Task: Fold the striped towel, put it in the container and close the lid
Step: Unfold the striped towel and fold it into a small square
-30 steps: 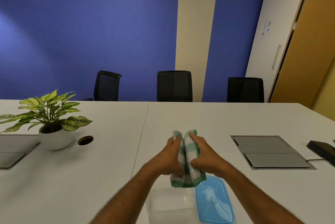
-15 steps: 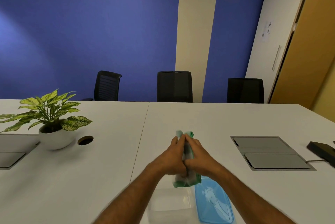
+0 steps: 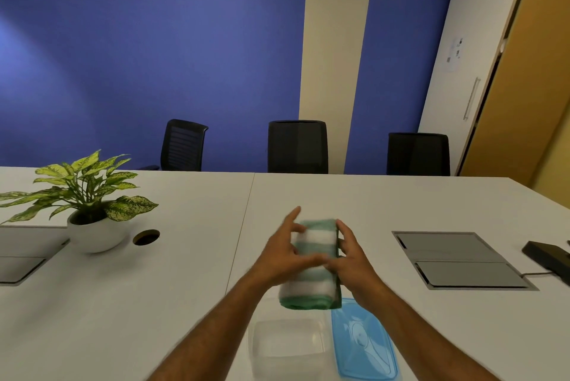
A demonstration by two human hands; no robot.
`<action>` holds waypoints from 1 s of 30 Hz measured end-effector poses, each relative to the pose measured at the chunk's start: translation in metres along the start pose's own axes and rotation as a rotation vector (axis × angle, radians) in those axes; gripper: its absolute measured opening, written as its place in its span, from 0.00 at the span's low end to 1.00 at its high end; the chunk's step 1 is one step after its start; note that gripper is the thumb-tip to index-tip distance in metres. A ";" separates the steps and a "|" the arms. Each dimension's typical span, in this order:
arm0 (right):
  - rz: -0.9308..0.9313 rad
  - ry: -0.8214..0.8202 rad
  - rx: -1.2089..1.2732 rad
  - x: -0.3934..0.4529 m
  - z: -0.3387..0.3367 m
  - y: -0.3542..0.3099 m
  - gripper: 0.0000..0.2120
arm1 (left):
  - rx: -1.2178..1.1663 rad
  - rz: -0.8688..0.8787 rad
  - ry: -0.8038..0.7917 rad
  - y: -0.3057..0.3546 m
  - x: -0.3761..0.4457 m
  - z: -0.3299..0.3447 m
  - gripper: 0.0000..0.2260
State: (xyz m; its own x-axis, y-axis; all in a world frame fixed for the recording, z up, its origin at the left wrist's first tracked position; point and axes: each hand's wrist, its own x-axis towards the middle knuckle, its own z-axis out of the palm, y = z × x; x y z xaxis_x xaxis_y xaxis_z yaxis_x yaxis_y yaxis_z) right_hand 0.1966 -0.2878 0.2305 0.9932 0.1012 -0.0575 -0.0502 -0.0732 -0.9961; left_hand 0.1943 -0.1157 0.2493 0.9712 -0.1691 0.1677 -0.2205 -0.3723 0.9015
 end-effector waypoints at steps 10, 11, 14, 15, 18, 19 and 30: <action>-0.004 -0.108 0.175 0.000 0.001 0.008 0.41 | -0.534 -0.313 -0.027 -0.017 -0.007 -0.012 0.36; -0.009 -0.117 0.160 -0.001 0.001 0.009 0.40 | -0.514 -0.279 -0.026 -0.018 -0.007 -0.011 0.34; -0.003 -0.152 0.118 0.000 0.001 0.012 0.35 | -0.342 -0.199 0.058 -0.015 -0.003 -0.012 0.33; -0.006 -0.149 0.102 -0.002 0.002 0.011 0.34 | -0.225 -0.165 0.081 -0.014 -0.001 -0.012 0.34; -0.095 0.050 -0.081 -0.002 0.004 0.008 0.37 | 0.125 -0.063 0.052 -0.013 0.003 -0.014 0.34; -0.147 0.128 -0.164 -0.001 0.004 0.006 0.38 | 0.192 -0.043 0.024 -0.014 0.005 -0.014 0.35; -0.397 0.059 -0.517 0.010 -0.007 -0.002 0.23 | 0.445 0.081 -0.183 -0.015 0.008 -0.006 0.32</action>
State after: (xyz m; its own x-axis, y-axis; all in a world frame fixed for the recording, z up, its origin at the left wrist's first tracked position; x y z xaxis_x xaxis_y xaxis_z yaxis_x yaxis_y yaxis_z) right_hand 0.2072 -0.2932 0.2324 0.9308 0.1652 0.3260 0.3636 -0.5107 -0.7791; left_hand 0.2059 -0.1057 0.2396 0.9265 -0.3561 0.1214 -0.3503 -0.6988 0.6236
